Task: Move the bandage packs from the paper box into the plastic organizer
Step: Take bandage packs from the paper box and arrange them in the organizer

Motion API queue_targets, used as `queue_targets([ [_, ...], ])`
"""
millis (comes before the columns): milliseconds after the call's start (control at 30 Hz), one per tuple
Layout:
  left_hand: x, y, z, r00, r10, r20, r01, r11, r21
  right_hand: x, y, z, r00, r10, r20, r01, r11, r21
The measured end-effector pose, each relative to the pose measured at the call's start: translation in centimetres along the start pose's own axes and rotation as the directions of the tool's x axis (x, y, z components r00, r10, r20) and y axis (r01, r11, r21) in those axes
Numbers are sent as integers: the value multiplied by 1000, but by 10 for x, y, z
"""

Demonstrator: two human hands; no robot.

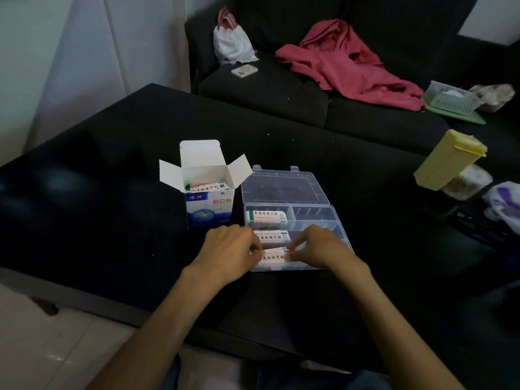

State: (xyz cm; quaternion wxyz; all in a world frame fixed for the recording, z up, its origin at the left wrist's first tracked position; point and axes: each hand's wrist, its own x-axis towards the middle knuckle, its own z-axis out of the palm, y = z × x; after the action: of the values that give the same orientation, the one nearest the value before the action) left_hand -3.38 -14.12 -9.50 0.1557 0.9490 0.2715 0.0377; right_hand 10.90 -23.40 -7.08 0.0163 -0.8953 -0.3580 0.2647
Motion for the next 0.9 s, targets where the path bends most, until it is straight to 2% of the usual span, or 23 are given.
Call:
queue_targets([
  [133,5,2,3,999,0,41,0,1000,-4,1,1,-7,999,-14,33,14,1000,-2],
  [267,8,2,1,998,-23,66,26,999,-46,7,-5,-21,999,-6,40,9,997,-79],
  [367,9,0,-1,996,-2,89,7,998,-57,7,-15,-31,998,-12,56,25,971,-236],
  [533,11,-2,-1,995,17,97,-9,997,-80,3,-32,-24,996,-24,90,66,862,-502],
  [667,10,-2,0,995,17,98,-9,997,-79,6,-28,-23,998,-2,59,29,884,-466],
  [900,11,-4,-1,991,22,133,-10,996,-88,8,-23,-16,996,-71,-53,38,881,-471],
])
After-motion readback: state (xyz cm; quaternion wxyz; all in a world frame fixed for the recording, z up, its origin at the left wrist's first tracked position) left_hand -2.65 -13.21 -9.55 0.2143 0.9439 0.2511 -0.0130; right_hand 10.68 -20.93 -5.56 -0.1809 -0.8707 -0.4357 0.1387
